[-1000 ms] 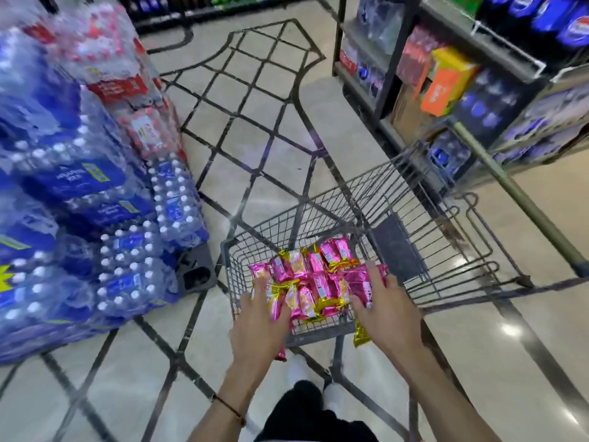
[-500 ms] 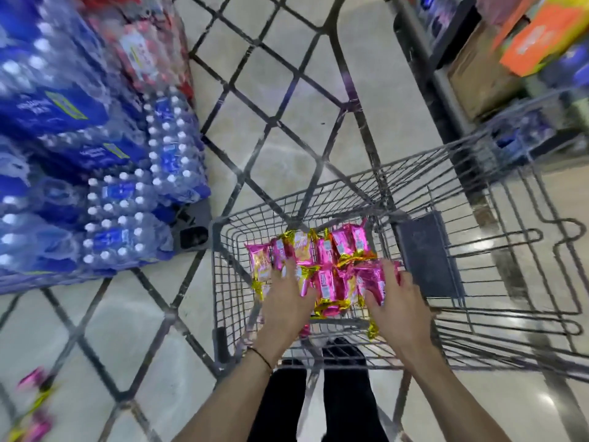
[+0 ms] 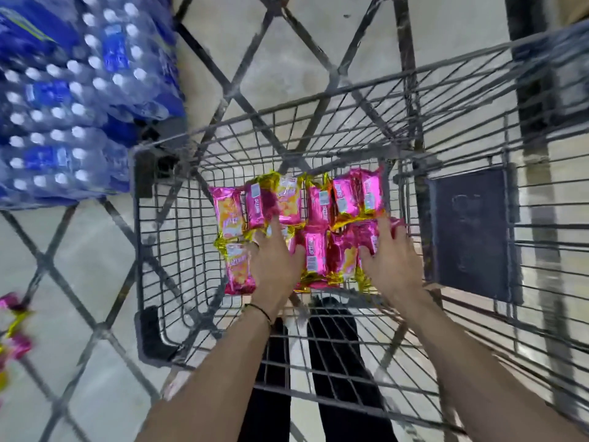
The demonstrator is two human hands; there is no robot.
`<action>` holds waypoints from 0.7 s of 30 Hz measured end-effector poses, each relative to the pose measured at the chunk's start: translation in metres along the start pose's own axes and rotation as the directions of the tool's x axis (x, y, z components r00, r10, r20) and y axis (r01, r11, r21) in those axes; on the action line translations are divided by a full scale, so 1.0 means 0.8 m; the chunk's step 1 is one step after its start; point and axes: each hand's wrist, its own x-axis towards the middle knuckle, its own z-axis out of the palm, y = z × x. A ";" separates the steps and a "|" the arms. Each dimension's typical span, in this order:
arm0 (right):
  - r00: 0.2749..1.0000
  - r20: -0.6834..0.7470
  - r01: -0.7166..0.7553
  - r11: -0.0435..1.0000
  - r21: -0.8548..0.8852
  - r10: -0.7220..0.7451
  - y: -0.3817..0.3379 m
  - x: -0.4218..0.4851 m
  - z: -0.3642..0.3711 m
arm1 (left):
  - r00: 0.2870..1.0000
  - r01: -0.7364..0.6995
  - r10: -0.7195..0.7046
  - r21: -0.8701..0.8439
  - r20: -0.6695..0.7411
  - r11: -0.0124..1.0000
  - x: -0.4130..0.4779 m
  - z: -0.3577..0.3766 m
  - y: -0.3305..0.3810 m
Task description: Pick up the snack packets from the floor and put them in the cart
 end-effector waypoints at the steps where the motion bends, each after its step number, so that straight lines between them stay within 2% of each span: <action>1: 1.000 0.012 -0.004 1.000 0.000 0.004 0.001 0.008 0.009 | 1.000 0.006 -0.006 -0.004 -0.005 1.000 0.004 0.009 0.001; 11: 0.999 0.047 0.012 1.000 -0.004 -0.012 0.018 0.026 0.054 | 0.998 -0.001 0.001 -0.002 -0.057 1.000 0.002 0.027 0.003; 21: 0.999 0.027 0.048 0.996 -0.069 -0.047 0.015 -0.027 -0.025 | 0.987 -0.060 0.063 0.026 -0.147 0.998 -0.045 -0.043 0.002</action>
